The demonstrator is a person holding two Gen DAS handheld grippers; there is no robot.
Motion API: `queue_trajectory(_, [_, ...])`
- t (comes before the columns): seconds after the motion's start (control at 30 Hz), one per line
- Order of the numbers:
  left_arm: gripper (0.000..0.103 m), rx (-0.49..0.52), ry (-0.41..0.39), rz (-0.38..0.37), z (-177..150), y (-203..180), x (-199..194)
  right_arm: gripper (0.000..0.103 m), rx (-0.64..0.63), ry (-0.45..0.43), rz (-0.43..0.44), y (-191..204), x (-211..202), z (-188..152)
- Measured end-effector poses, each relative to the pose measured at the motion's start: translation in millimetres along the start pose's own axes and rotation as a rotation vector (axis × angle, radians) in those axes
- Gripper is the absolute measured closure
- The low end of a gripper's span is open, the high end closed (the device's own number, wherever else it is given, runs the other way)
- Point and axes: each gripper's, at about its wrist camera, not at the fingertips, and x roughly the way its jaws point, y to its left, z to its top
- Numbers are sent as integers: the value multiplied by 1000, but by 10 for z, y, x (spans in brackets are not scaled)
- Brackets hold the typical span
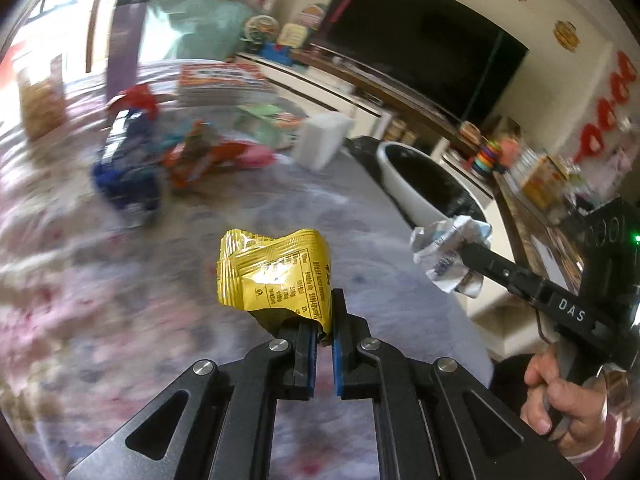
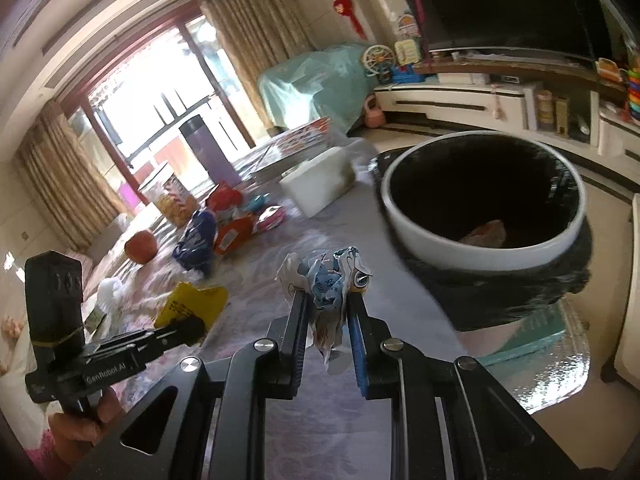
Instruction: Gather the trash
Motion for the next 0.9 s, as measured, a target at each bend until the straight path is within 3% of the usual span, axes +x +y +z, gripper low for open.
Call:
queue_trajectory(0.4, [99,117,52,-65,348,-423,478,83,54,-52,-67,-418,-240,131])
queue_trajectory(0.9, [99,185,52,-108,786,-752,905,83,91,-78,-128,-809,-329,386])
